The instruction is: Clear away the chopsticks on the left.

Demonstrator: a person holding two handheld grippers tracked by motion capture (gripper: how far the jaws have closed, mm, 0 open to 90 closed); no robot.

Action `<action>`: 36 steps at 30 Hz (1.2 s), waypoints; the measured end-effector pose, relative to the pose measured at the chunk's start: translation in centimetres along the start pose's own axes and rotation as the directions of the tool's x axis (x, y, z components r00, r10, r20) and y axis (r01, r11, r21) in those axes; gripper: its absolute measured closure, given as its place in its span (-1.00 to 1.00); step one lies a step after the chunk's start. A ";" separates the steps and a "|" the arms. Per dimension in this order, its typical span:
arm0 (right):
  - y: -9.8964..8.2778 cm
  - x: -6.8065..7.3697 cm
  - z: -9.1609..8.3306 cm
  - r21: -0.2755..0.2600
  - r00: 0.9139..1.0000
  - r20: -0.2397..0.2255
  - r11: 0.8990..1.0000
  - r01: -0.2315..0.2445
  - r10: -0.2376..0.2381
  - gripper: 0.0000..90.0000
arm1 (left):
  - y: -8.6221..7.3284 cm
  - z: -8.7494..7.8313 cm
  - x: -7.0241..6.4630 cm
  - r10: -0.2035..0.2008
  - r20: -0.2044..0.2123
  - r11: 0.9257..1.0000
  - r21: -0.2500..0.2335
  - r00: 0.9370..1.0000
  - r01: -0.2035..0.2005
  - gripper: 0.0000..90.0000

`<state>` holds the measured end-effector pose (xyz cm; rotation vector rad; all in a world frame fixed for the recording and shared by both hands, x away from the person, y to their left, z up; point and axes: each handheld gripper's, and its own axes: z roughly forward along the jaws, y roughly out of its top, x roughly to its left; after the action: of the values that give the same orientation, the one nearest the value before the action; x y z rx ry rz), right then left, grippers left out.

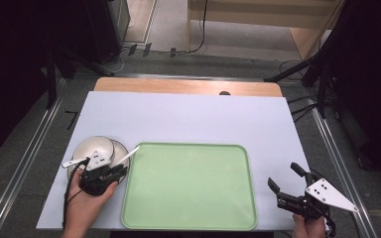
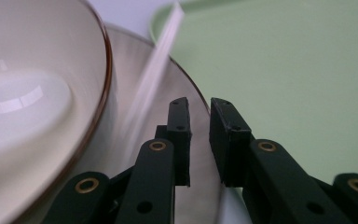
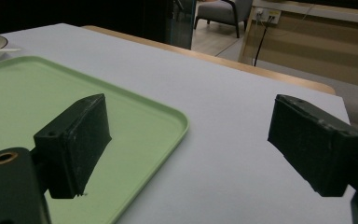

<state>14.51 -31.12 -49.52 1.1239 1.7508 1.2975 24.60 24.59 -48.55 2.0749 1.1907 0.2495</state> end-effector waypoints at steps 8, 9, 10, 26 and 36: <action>0.0 -0.4 -0.2 -0.006 1.000 0.003 1.000 -0.011 0.011 -0.71 | -1.5 -4.9 2.3 0.028 0.053 0.998 -0.052 0.998 -0.025 0.53; 0.0 -0.4 -0.2 -0.007 1.000 0.003 1.000 -0.009 0.009 -0.71 | -1.6 -4.9 2.3 0.043 0.041 0.998 -0.039 0.998 -0.041 0.55; 0.1 -0.4 -0.2 -0.006 1.000 0.002 1.000 -0.007 0.007 -0.71 | -1.7 -4.8 2.3 0.056 0.019 0.998 -0.024 0.998 -0.055 0.56; 0.0 -0.4 0.0 0.001 1.000 0.000 1.000 -0.006 0.006 -0.71 | -2.1 -3.8 2.3 0.102 -0.097 0.994 0.052 0.990 -0.097 0.73; -0.1 -0.3 0.1 0.004 1.000 -0.002 1.000 -0.007 0.007 -0.71 | -1.9 -2.2 1.9 0.139 -0.108 0.985 0.121 0.984 -0.126 0.79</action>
<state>14.76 -31.40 -49.62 1.1326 1.7529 1.3005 23.28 27.85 -48.57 2.2695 1.1590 0.3771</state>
